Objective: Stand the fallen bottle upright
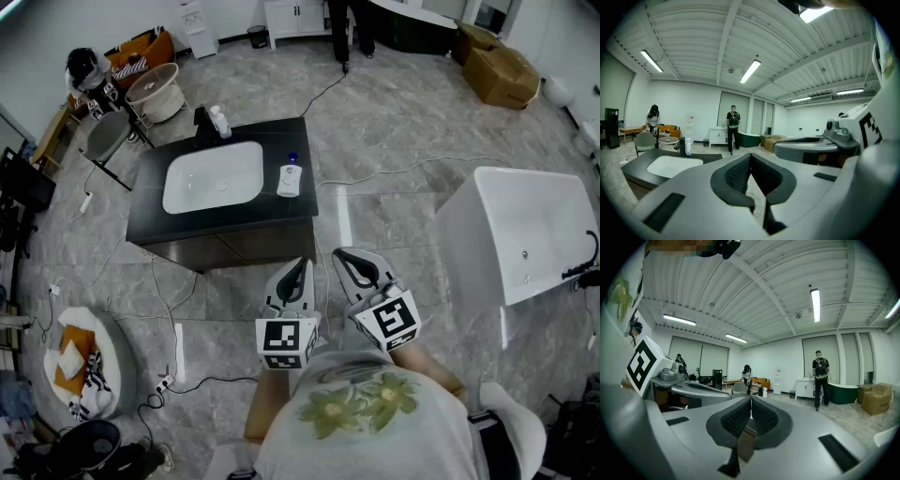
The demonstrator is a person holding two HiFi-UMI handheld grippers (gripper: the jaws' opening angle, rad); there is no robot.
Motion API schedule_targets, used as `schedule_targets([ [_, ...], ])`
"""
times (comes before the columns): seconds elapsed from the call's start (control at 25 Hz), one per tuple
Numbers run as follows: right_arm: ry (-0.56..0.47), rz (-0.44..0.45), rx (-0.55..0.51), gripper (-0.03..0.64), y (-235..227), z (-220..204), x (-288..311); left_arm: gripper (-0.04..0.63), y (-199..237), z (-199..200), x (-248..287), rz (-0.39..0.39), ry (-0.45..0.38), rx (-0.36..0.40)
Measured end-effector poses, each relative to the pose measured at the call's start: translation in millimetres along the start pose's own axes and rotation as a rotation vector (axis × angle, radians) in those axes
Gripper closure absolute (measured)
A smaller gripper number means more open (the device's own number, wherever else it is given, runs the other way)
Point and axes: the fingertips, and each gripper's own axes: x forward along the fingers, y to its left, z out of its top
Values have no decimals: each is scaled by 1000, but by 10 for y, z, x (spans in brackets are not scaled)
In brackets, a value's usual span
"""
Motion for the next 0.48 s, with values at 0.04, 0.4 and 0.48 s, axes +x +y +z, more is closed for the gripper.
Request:
schedule_targets([
  [0.04,4,3,5,574,28,-40,19,577,14,-27,-5,-2,0,5],
  [0.4,48,10,27,574,108,-154,148,577,199,-100,24,-23,19,-8],
  [0.48,59,15,26,574,61,-184,235,577,273,-97,67,-15,23,-9],
])
